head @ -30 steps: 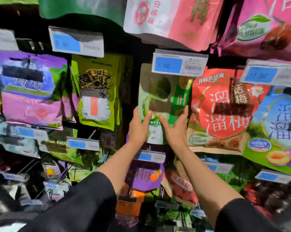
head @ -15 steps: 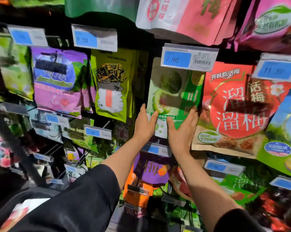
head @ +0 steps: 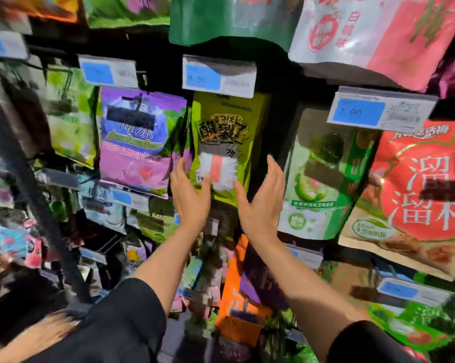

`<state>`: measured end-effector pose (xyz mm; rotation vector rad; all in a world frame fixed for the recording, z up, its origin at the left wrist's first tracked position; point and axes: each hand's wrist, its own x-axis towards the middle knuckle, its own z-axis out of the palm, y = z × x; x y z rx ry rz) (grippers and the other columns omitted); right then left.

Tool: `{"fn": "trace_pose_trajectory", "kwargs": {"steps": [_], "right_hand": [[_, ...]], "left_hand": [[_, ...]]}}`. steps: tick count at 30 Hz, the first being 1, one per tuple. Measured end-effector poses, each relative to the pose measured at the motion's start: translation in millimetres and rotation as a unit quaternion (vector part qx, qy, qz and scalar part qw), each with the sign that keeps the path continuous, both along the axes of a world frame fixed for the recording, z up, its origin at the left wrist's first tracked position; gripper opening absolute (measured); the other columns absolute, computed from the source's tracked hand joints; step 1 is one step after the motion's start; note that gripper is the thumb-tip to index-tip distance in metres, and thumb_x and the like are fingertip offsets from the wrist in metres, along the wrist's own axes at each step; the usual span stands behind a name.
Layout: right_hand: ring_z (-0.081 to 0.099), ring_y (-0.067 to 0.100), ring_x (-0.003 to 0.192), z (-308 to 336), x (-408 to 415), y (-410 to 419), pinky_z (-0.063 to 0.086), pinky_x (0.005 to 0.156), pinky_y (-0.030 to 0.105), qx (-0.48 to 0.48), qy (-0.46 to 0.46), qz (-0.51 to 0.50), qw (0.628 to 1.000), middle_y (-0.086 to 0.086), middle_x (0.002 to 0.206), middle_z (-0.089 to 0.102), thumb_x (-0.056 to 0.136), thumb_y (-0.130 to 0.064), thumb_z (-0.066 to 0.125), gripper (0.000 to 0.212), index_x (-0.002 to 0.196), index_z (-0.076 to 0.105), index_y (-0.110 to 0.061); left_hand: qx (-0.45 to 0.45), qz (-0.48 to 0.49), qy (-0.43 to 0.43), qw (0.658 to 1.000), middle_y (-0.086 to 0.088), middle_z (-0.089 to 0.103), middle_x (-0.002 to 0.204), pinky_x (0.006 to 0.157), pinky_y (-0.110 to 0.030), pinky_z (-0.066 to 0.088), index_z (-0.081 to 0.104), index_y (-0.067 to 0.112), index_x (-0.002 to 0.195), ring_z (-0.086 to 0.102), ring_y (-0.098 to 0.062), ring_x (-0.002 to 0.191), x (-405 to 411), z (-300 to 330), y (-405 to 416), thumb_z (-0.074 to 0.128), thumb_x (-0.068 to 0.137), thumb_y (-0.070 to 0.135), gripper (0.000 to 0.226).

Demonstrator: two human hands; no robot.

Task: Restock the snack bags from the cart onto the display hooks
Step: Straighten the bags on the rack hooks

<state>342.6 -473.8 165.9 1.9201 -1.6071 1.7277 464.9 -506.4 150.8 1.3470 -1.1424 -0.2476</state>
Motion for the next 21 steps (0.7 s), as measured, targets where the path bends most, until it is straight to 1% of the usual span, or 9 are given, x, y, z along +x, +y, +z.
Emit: {"fn": "trace_pose_trajectory", "kwargs": {"steps": [3, 5, 9, 12, 14, 16, 18, 19, 21], "right_hand": [[0.023, 0.027, 0.142, 0.5, 21.8, -22.8, 0.022, 0.116, 0.038, 0.098, -0.036, -0.005, 0.995, 0.015, 0.154, 0.025, 0.091, -0.039, 0.061, 0.085, 0.152, 0.012, -0.006], [0.019, 0.029, 0.144, 3.1, 29.7, -39.4, 0.019, 0.116, 0.039, 0.146, -0.089, -0.013, 0.985, 0.016, 0.157, 0.017, 0.095, -0.043, 0.051, 0.083, 0.153, 0.003, -0.009], [0.015, 0.026, 0.147, 1.5, 37.8, -57.5, 0.015, 0.115, 0.032, 0.196, -0.167, 0.008, 0.966, 0.011, 0.161, 0.010, 0.102, -0.041, 0.034, 0.068, 0.153, 0.000, -0.011], [0.013, 0.020, 0.147, -3.9, 42.8, -59.4, 0.012, 0.114, 0.028, 0.178, -0.189, 0.001, 0.966, 0.007, 0.161, 0.012, 0.104, -0.037, 0.029, 0.062, 0.154, 0.004, -0.011], [0.016, 0.019, 0.147, -7.4, 46.1, -59.2, 0.014, 0.115, 0.030, 0.158, -0.198, -0.019, 0.967, 0.005, 0.160, 0.015, 0.104, -0.038, 0.030, 0.061, 0.154, 0.006, -0.014], [0.019, 0.019, 0.146, -9.3, 48.6, -57.4, 0.017, 0.115, 0.031, 0.143, -0.204, -0.034, 0.968, 0.004, 0.160, 0.017, 0.103, -0.041, 0.030, 0.061, 0.154, 0.007, -0.016], [0.019, 0.019, 0.145, -9.7, 52.2, -54.5, 0.016, 0.112, 0.025, 0.126, -0.205, -0.059, 0.969, 0.004, 0.160, 0.018, 0.102, -0.043, 0.032, 0.063, 0.154, 0.009, -0.016], [0.020, 0.020, 0.144, -9.0, 55.2, -51.6, 0.015, 0.111, 0.023, 0.108, -0.202, -0.088, 0.969, 0.007, 0.158, 0.021, 0.102, -0.043, 0.034, 0.063, 0.154, 0.012, -0.014], [0.028, 0.024, 0.139, -6.1, 65.3, -42.3, 0.020, 0.112, 0.030, 0.038, -0.180, -0.158, 0.970, 0.013, 0.151, 0.033, 0.099, -0.045, 0.040, 0.065, 0.149, 0.024, -0.007]], "left_hand": [[0.012, -0.100, -0.016, 0.995, -0.014, 0.026, 0.156, 0.118, -0.037, 0.019, 0.022, 0.002, 0.149, 0.022, -0.025, 0.145, 16.6, -0.3, -19.1, 0.069, 0.087, 0.027, 0.082], [0.024, -0.166, -0.009, 0.986, -0.012, 0.019, 0.159, 0.120, -0.033, 0.014, 0.017, 0.005, 0.151, 0.016, -0.022, 0.148, 20.5, 2.2, -31.7, 0.068, 0.087, 0.036, 0.087], [0.034, -0.239, -0.004, 0.970, -0.012, 0.032, 0.153, 0.117, -0.043, 0.026, 0.017, 0.012, 0.152, 0.030, -0.025, 0.142, 21.7, 1.7, -52.3, 0.060, 0.078, 0.057, 0.097], [0.043, -0.250, -0.009, 0.967, -0.012, 0.028, 0.155, 0.112, -0.022, 0.018, 0.013, 0.010, 0.153, 0.026, -0.023, 0.143, 20.6, -0.7, -54.1, 0.064, 0.084, 0.043, 0.092], [0.029, -0.243, -0.015, 0.969, -0.011, 0.024, 0.157, 0.107, -0.016, 0.015, 0.011, 0.010, 0.153, 0.022, -0.021, 0.144, 20.2, -4.1, -53.6, 0.065, 0.090, 0.031, 0.085], [0.009, -0.248, -0.018, 0.969, -0.011, 0.022, 0.157, 0.107, -0.016, 0.015, 0.010, 0.010, 0.153, 0.021, -0.021, 0.145, 21.9, -7.6, -50.0, 0.062, 0.092, 0.029, 0.083], [-0.008, -0.247, -0.032, 0.969, -0.008, 0.019, 0.159, 0.109, -0.015, 0.013, 0.011, 0.009, 0.153, 0.019, -0.017, 0.146, 25.6, -11.4, -39.8, 0.058, 0.094, 0.034, 0.080], [-0.028, -0.240, -0.035, 0.970, -0.006, 0.020, 0.159, 0.111, -0.016, 0.013, 0.014, 0.009, 0.153, 0.019, -0.016, 0.146, 28.0, -15.1, -31.6, 0.055, 0.093, 0.036, 0.077], [-0.076, -0.212, -0.023, 0.974, -0.004, 0.031, 0.154, 0.114, -0.023, 0.022, 0.027, 0.008, 0.149, 0.028, -0.017, 0.142, 35.9, -22.7, -15.4, 0.053, 0.092, 0.033, 0.067]]}}
